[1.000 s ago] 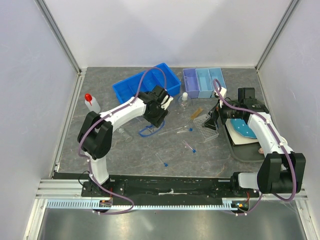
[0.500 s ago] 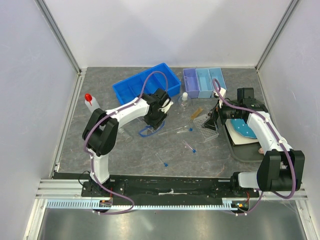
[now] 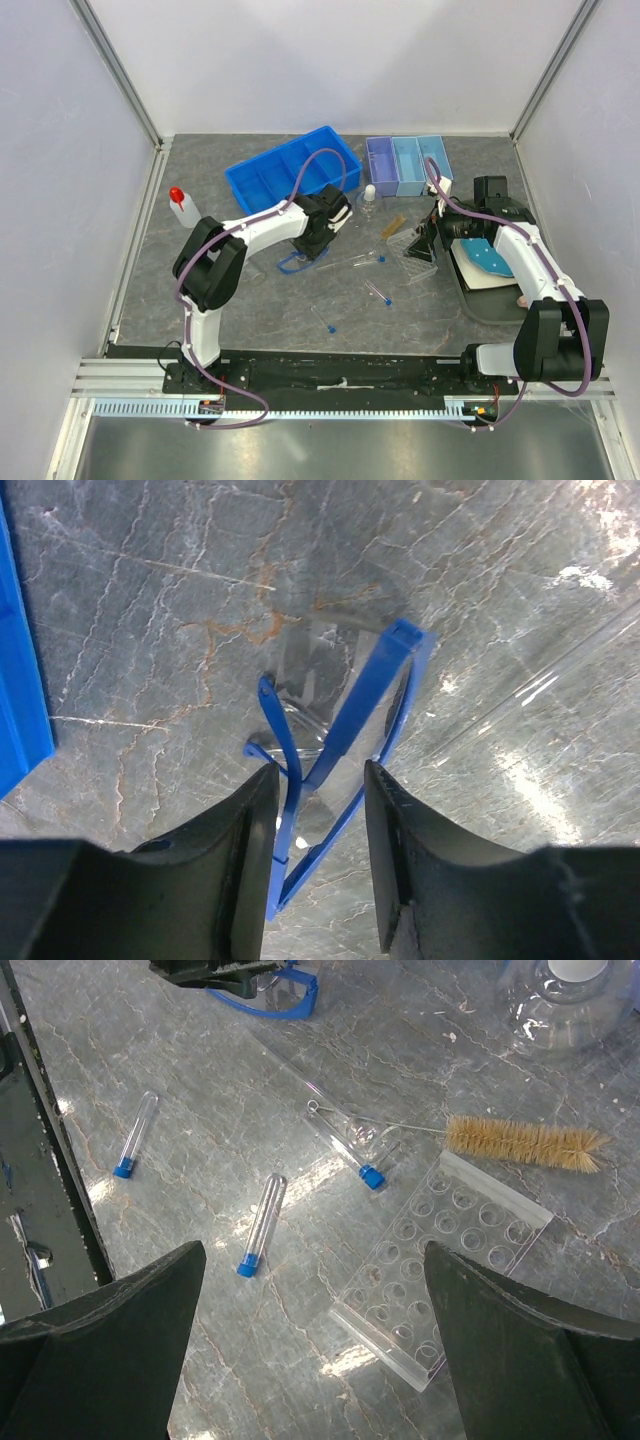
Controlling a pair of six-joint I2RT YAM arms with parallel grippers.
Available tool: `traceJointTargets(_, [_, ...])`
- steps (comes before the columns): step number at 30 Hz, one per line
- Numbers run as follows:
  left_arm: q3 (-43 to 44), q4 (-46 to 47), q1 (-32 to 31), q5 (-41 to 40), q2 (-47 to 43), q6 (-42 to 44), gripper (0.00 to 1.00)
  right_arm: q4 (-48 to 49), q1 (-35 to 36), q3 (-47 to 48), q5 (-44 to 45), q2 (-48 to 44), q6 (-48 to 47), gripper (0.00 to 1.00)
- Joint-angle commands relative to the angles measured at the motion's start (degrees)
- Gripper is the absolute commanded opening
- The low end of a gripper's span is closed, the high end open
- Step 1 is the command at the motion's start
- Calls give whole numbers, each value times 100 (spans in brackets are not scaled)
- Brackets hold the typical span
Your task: Organize the chemistry lab equipment
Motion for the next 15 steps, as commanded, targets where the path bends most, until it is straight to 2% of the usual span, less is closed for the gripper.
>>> traceJointTargets(1, [25, 184, -130, -373, 105, 93, 44, -8, 18, 203, -92, 59, -208, 98])
traceJointTargets(7, [52, 175, -174, -681, 158, -29, 36, -52, 18, 220, -101, 77, -235, 98])
traceJointTargets(8, [52, 158, -183, -707, 158, -30, 30, -52, 18, 220, -101, 86, -235, 98])
traceJointTargets(10, [52, 158, -183, -734, 149, -56, 27, -61, 18, 229, -101, 103, -252, 98])
traceJointTargets(15, [60, 158, -192, -743, 70, -109, 11, -87, 18, 238, -101, 103, -288, 98])
